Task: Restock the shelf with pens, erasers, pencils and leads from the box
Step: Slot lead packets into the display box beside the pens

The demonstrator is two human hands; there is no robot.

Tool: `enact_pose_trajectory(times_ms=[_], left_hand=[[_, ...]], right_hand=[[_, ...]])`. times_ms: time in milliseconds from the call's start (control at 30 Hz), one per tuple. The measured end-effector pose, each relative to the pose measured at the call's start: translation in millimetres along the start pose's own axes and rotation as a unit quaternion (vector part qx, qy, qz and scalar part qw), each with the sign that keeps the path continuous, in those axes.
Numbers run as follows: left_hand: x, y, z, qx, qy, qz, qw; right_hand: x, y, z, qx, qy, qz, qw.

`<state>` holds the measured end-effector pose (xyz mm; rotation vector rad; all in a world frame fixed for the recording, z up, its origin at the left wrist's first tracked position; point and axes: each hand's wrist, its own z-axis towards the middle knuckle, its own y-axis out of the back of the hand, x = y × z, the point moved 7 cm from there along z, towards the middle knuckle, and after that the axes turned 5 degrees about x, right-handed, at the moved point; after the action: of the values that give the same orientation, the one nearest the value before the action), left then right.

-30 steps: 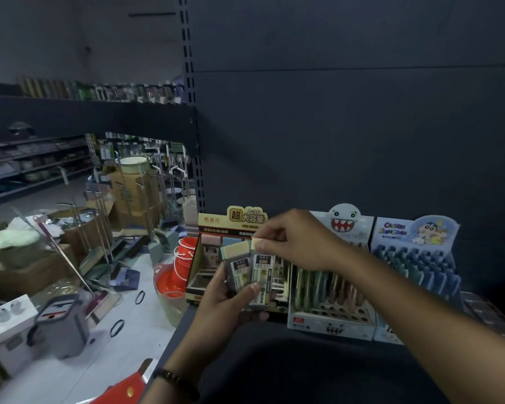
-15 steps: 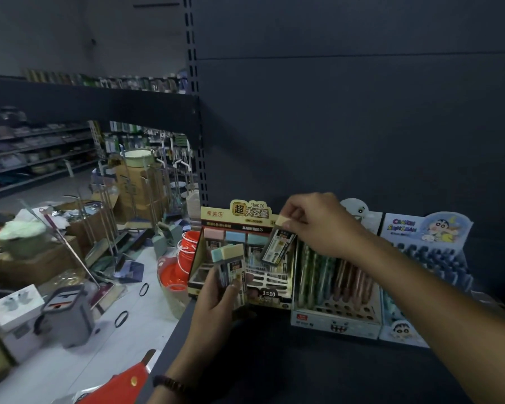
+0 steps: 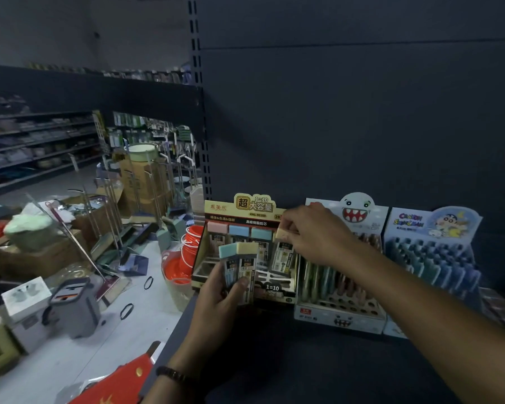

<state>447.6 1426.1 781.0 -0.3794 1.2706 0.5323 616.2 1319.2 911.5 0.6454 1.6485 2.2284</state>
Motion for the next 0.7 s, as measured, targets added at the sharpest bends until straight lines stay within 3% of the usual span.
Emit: enact_pose_trajectory(times_ms=[333, 533, 700], left_hand=[[-5.7, -3.3, -3.2, 0.017, -0.008, -0.024, 1.0], [-1.9, -3.5, -2.1, 0.027, 0.009, -0.049, 0.998], [-4.7, -5.7, -3.5, 0.035, 0.011, -0.073, 0.997]], right_hand=[[8.1, -2.2, 9.6, -0.013, -0.015, 0.005, 1.0], [19.2, -10.4, 8.4, -0.032, 0.014, -0.084, 0.996], [18.1, 1.6, 6.1, -0.044, 0.021, -0.086, 0.995]])
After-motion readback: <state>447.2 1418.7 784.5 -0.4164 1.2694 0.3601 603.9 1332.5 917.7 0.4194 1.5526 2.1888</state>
